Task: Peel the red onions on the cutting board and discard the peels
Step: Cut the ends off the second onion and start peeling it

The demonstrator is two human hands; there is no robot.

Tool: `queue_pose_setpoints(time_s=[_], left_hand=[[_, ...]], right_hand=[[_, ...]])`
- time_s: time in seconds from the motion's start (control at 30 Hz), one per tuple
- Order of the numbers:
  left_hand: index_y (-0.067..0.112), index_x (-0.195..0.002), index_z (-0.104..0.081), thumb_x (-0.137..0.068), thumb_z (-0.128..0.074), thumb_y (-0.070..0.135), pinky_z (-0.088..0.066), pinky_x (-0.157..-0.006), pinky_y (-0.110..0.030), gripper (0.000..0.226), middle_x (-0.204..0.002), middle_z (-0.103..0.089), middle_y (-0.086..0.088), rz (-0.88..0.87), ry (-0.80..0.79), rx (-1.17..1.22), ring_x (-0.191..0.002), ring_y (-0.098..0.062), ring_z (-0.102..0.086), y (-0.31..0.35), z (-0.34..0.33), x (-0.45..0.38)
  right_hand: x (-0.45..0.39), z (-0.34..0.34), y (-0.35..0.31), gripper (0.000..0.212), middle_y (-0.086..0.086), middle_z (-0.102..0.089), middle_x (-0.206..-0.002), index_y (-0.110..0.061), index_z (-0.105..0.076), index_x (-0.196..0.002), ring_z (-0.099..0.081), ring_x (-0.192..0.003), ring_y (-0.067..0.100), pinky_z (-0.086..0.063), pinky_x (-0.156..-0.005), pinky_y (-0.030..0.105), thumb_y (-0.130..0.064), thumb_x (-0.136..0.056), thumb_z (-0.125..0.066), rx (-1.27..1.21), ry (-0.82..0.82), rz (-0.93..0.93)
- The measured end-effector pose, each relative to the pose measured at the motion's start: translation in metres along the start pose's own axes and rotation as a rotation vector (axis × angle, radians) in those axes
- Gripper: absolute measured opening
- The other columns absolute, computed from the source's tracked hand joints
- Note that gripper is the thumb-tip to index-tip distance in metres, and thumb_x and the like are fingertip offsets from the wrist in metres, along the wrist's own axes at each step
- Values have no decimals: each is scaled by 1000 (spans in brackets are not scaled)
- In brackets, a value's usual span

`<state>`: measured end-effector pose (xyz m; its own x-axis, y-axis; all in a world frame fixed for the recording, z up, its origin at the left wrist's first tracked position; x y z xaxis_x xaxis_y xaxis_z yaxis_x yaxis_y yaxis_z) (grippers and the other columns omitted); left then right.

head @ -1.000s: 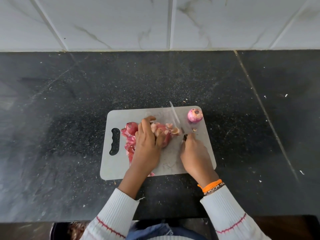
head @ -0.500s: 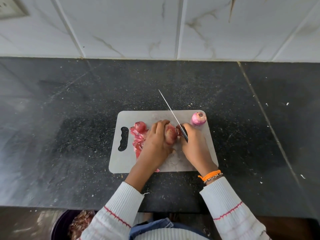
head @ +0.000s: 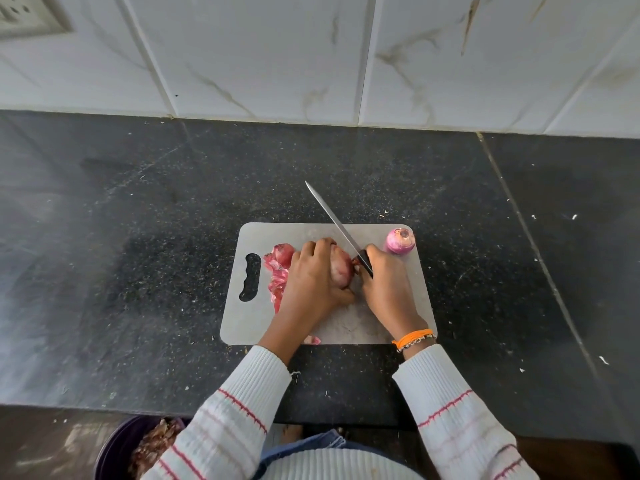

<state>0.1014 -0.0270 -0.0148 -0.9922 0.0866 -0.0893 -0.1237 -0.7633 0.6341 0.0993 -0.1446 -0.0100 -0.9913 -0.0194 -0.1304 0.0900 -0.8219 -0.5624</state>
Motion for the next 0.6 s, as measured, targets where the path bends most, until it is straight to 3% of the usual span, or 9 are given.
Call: queue_pose_setpoints(time_s=[0.1,0.2,0.33,0.47,0.6], left_hand=[[13,-124,-46,-56,-79,35,-35,-84,-27,80,-116,-52,-7,54,-23,27,-105,-25,-49,-8,0,-4],[11,-127,-44,-62,-78,29,-34,-88,-22,75,-121,-51,-6,27,-54,54,-110,-22,-49,-8,1,-6],[12,-125,-37,-73,-73,17,-36,-81,-21,63,-114,-54,-5,-79,-32,243,-99,-18,-51,-2,3,0],[13,-122,-39,-87,-57,26,-26,-74,-25,41,-91,-49,0,-82,5,134,-81,-16,-39,0,5,5],[21,-131,-41,-88,-43,47,-36,-88,-36,50,-106,-48,-5,-48,53,34,-95,-24,-43,-5,1,4]], right_hand=[[-3,-3,1,5,7,-65,-81,-12,-55,-87,-60,-76,24,-50,-66,40,-7,-88,-54,-14,5,-11],[-5,-3,13,4,6,-64,-81,-8,-59,-88,-57,-75,19,-41,-65,27,-8,-88,-55,-203,-22,-167],[-3,-2,31,5,2,-64,-81,-12,-62,-85,-58,-77,18,-43,-69,28,-9,-87,-58,-421,-74,-374],[5,-13,35,15,-1,-58,-69,-20,-56,-74,-48,-60,10,-35,-53,23,-15,-88,-60,-567,-242,-482],[6,-13,33,10,-3,-57,-74,-23,-56,-85,-47,-61,7,-38,-53,23,-16,-91,-56,-614,-253,-484]])
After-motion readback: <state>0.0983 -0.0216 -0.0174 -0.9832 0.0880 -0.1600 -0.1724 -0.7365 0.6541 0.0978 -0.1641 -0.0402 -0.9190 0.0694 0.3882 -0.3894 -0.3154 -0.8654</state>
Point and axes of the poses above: each hand's wrist, its own x-axis away from the middle knuckle, its own z-axis out of the back of the hand, y = z × x, the point moved 8 cm from there along -x, towards the middle knuckle
